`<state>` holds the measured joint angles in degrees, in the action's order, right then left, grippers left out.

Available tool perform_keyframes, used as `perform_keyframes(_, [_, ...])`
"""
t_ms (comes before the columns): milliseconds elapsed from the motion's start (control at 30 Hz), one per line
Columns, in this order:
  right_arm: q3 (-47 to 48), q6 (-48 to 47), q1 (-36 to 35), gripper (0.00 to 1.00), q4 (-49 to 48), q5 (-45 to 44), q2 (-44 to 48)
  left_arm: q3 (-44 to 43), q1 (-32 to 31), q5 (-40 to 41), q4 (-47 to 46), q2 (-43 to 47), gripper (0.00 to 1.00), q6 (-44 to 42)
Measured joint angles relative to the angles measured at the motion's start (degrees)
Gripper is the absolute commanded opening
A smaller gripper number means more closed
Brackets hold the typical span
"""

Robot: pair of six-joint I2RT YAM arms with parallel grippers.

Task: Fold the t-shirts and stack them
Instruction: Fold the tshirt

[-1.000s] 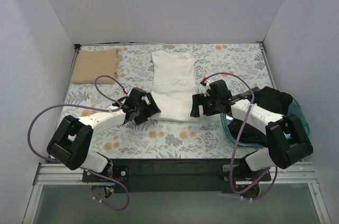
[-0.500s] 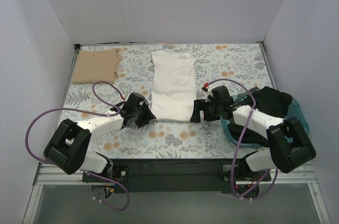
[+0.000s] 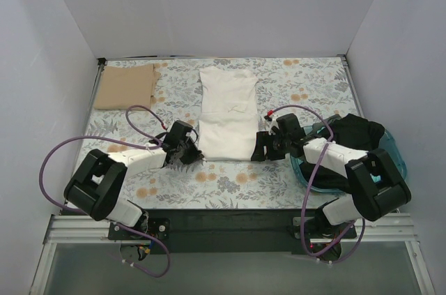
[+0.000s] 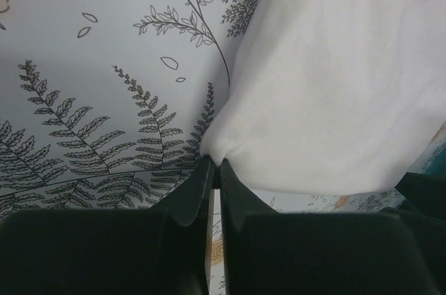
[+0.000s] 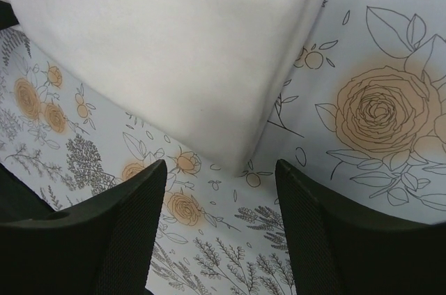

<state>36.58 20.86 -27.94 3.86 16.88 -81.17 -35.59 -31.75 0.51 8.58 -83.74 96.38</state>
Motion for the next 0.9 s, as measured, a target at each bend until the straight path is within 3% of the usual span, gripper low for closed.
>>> perform_keyframes(100, [0.22, 0.2, -0.13, 0.63, -1.03, -0.31, -1.46, -0.26, 0.0, -0.22, -0.46, -0.48, 0.0, -0.17])
perform_keyframes(200, [1.01, 0.28, -0.33, 0.46, -1.99, -0.68, -3.06, -0.26, 0.0, -0.2, -0.5, -0.48, 0.0, -0.22])
perform_keyframes(233, [1.14, 0.33, -0.37, 0.36, -2.25, -0.81, -3.56, -0.26, 0.0, -0.17, -0.5, -0.48, 0.0, -0.24])
perform_keyframes(333, [1.14, 0.28, -0.68, 0.17, -2.4, -1.11, -4.35, -0.13, 0.0, -0.17, -0.68, -0.39, 0.0, -0.33])
perform_keyframes(433, [1.14, 0.31, -1.07, 0.05, -2.47, -1.31, -4.24, 0.46, -0.02, -0.22, -1.07, 0.13, 0.0, -0.22])
perform_keyframes(700, [-3.15, 0.39, -2.27, 0.01, -2.89, -0.9, 1.73, 4.0, -2.54, 0.79, 2.73, 6.99, 0.0, 0.42])
perform_keyframes(900, [-10.64, 1.81, -5.97, 0.01, -1.31, 1.27, 10.73, 7.69, -8.28, 1.46, 9.79, 17.0, 0.0, 2.56])
